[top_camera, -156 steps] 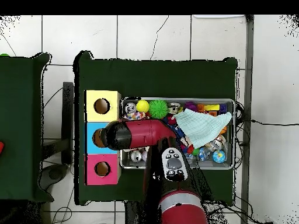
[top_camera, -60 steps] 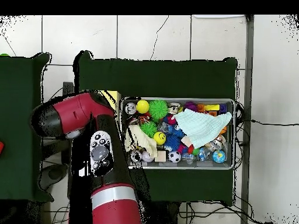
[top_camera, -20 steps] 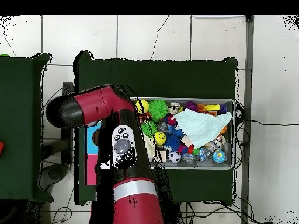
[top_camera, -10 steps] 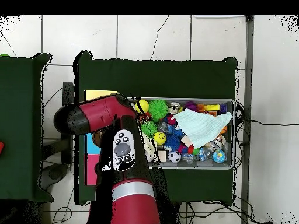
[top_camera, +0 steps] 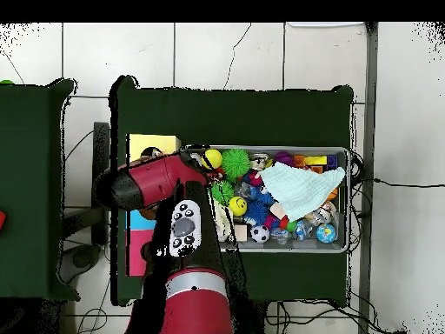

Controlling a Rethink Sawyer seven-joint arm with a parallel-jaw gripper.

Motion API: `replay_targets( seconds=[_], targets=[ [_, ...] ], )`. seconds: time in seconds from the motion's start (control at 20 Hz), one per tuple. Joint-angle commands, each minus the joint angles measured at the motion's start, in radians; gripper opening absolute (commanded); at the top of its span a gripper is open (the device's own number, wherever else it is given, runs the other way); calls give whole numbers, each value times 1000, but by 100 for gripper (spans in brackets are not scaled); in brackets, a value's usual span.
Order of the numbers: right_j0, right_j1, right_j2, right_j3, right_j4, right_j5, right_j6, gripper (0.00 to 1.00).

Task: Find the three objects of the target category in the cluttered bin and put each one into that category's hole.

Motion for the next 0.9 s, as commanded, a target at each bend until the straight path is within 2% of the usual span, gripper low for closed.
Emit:
replay_targets(
  seconds=[0.05,0.45,0.9],
  targets=[
    [2,79,-51,105,-52,-45,145,0],
    [9,97,-58,100,-70,-66,95,0],
    [15,128,-64,106,-67,-126,106,0]
  ],
)
